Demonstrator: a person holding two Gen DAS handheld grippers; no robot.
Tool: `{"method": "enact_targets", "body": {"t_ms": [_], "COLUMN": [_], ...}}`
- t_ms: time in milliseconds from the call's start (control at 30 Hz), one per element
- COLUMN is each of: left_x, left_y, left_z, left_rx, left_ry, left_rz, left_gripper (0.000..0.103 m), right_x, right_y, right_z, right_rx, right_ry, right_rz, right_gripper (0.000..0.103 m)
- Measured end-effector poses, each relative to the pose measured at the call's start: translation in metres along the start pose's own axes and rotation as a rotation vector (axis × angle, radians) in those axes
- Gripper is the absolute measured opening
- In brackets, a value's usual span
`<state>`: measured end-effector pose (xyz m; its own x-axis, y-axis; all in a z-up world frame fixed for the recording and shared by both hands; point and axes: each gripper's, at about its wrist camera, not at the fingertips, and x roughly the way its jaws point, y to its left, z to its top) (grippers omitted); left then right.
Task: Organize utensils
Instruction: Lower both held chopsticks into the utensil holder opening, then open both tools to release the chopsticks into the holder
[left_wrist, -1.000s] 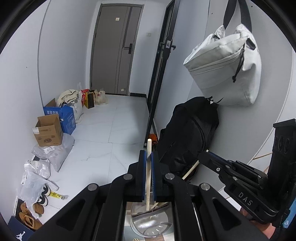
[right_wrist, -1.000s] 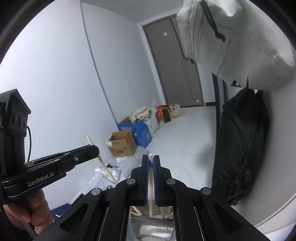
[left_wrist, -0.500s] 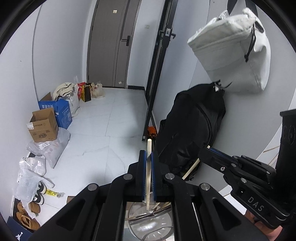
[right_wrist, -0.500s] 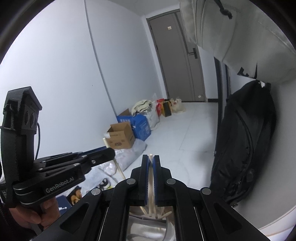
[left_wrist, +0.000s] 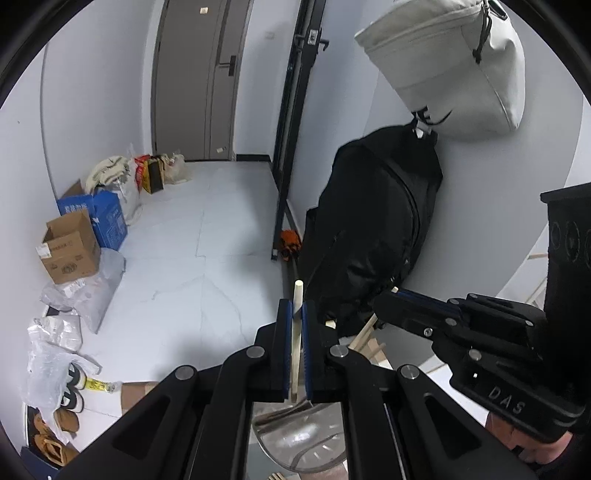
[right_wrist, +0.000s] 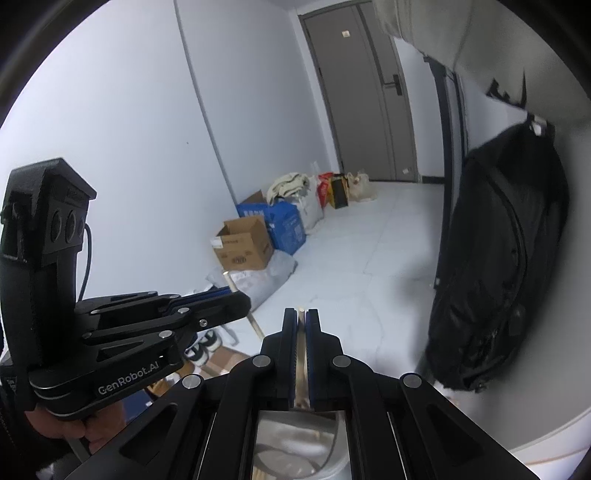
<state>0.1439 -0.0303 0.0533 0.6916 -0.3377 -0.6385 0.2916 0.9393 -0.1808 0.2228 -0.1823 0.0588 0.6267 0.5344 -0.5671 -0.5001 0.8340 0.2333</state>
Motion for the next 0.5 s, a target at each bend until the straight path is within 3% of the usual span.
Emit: {"method": "enact_targets", "body": {"t_ms": [200, 367, 500], "left_x": [0.007, 0.0, -0.017], "left_y": [0.004, 0.008, 0.011], "left_z": [0.002, 0.002, -0.006], "left_rx": [-0.028, -0.038, -0.075], "left_ry": [0.058, 0.068, 0.028], "left_rz": [-0.066, -0.043, 0.015], "left_gripper": [0.002, 0.006, 0.041], "right_x": [0.002, -0.006, -0.02], "right_y": [-0.017, -0.041, -0.058], "right_z": [-0.004, -0.008, -0.017], "right_rx": [0.118, 0.293, 0.406], "right_ry": [0.012, -0.007, -0.038], "right_rz": [0.054, 0.11, 0.119], "right_gripper": [0.007, 0.012, 0.017]}}
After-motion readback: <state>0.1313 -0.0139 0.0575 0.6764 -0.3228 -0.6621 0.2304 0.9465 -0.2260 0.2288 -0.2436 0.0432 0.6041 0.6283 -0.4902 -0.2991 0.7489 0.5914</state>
